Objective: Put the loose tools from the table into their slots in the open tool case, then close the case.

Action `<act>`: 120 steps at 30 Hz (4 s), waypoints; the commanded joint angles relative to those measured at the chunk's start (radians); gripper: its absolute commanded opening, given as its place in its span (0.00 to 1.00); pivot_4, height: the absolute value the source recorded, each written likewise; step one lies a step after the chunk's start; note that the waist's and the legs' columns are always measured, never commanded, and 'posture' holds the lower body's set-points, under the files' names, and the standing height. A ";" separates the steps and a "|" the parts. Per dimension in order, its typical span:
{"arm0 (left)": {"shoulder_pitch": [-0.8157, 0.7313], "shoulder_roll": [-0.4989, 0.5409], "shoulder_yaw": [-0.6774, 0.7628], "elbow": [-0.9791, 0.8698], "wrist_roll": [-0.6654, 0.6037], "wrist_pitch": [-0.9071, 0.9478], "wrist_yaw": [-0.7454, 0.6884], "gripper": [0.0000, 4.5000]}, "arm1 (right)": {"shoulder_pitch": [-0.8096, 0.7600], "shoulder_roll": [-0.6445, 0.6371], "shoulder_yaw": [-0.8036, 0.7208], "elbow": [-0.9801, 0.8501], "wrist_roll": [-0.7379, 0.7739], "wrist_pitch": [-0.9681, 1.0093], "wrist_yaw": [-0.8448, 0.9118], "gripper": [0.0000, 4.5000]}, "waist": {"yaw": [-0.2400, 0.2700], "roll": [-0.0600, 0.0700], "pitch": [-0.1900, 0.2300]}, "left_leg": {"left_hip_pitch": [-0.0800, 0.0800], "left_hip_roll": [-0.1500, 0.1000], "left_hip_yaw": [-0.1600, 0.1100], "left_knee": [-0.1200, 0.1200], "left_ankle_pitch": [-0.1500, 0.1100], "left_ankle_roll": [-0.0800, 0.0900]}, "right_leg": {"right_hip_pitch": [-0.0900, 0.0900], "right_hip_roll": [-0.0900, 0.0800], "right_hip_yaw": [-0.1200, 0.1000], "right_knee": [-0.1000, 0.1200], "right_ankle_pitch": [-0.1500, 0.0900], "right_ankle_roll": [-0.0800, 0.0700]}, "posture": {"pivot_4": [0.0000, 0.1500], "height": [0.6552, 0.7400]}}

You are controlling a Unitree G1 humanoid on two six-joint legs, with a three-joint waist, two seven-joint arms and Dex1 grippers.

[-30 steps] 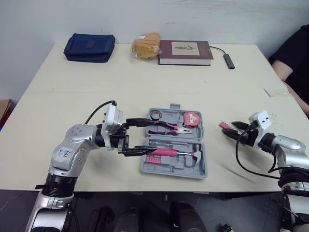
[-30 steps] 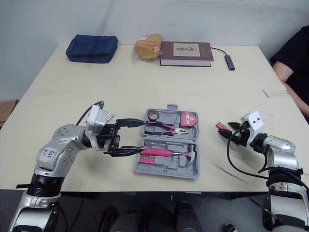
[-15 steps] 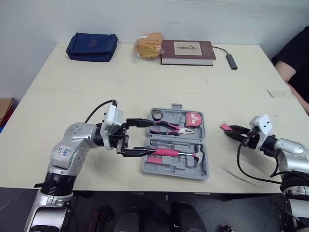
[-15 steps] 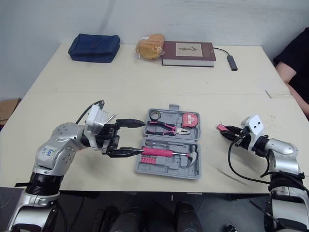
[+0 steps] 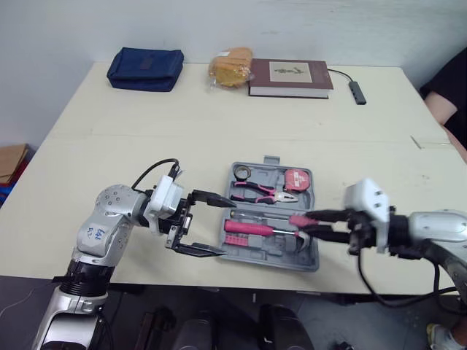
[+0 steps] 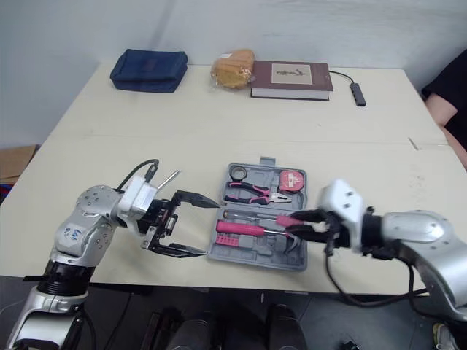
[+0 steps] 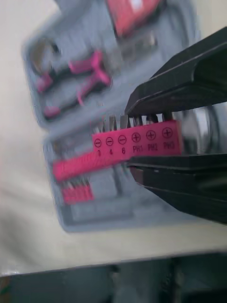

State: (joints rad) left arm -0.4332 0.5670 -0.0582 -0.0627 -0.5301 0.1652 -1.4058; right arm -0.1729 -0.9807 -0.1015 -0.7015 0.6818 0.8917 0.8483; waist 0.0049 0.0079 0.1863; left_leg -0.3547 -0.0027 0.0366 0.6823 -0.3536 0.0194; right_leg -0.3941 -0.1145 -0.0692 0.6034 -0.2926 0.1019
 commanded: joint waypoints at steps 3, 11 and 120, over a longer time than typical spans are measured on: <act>0.028 0.006 0.007 0.051 0.037 -0.091 -0.021 1.00 | -0.177 0.014 0.168 -0.148 0.116 0.313 -0.154 0.18 | 0.002 0.000 0.000 | -0.004 0.000 -0.001 0.000 -0.001 0.001 | -0.002 0.000 -0.001 -0.003 0.000 0.000 | 1.00 1.00; 0.054 0.022 0.000 0.021 0.034 -0.060 -0.011 1.00 | -0.284 -0.003 0.332 -0.106 0.021 0.380 -0.201 0.18 | 0.009 0.000 0.000 | -0.019 -0.002 -0.002 0.002 0.000 0.004 | -0.014 -0.001 -0.005 0.000 0.001 0.002 | 1.00 1.00; 0.062 0.063 0.054 0.043 0.066 -0.054 0.097 1.00 | 0.067 0.189 0.175 0.370 -0.362 -0.806 0.204 0.01 | -0.002 -0.014 -0.006 | 0.000 -0.001 0.001 0.002 0.001 0.003 | 0.000 0.000 0.000 0.004 0.002 0.000 | 1.00 1.00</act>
State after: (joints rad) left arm -0.3591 0.6236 -0.0427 -0.0202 -0.4650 0.1380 -1.3224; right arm -0.1202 -0.7834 0.1461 -0.2834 0.2605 0.1287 1.0334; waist 0.0030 -0.0061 0.1799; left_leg -0.3559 -0.0036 0.0369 0.6841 -0.3527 0.0225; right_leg -0.3942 -0.1143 -0.0706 0.6082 -0.2907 0.1021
